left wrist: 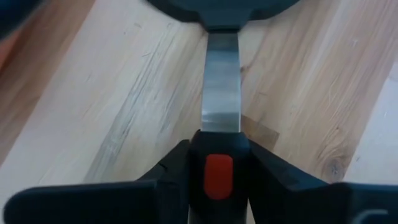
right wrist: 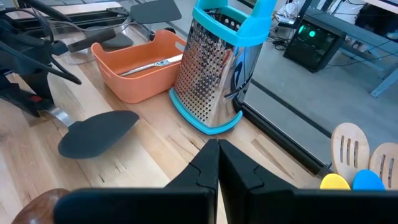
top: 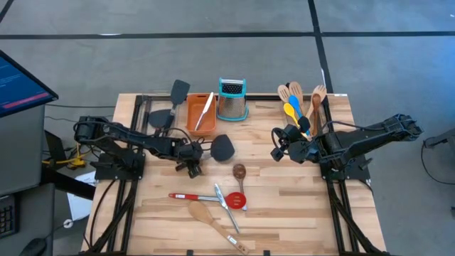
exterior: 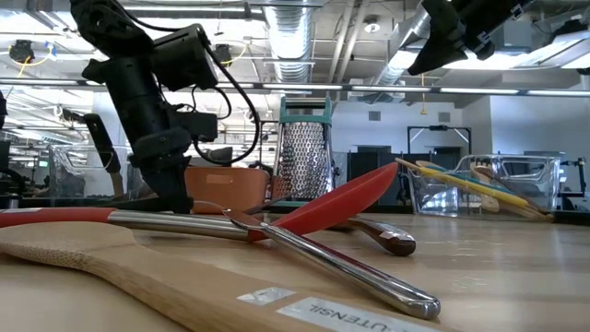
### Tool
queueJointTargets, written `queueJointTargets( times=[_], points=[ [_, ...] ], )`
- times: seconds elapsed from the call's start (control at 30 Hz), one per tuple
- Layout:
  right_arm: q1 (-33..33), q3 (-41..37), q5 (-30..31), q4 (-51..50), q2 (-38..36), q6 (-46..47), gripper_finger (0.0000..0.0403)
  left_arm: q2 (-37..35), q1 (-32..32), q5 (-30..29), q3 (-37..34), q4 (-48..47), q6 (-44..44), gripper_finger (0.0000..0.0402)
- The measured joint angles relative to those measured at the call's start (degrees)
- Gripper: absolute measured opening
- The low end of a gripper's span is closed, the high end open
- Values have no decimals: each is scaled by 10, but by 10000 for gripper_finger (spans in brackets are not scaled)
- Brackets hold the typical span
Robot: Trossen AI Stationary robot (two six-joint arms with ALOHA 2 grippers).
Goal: Pick & Place Kitchen Items
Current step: Put the plastic spatula into the left transparent bin
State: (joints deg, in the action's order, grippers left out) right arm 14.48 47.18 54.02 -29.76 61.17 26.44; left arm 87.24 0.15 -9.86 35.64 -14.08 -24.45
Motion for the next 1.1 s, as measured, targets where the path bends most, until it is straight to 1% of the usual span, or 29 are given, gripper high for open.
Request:
queueJointTargets(
  times=[0.2,0.4,0.5,0.63,0.77,0.83,0.93,1.0,1.1],
  points=[
    [0,0,0,0,0,0,1,0,-10,7,0,2,2,81],
    [0,0,0,0,0,0,1,-16,-32,40,-2,3,16,79],
    [0,0,0,-1,0,0,1,-52,-42,55,-3,5,16,78],
    [0,0,0,-2,0,0,1,-123,-58,67,-2,27,16,78],
    [0,0,0,-3,0,0,1,-203,-76,57,-2,80,26,77],
    [0,0,0,-3,0,0,1,-240,-83,30,-2,97,38,77],
    [0,0,0,-3,0,0,1,-293,-85,-34,-2,112,66,77],
    [0,0,0,-3,0,0,1,-322,-85,-89,-2,112,87,77],
    [0,0,0,-3,0,0,1,-362,-85,-194,-2,112,134,77]
  ],
)
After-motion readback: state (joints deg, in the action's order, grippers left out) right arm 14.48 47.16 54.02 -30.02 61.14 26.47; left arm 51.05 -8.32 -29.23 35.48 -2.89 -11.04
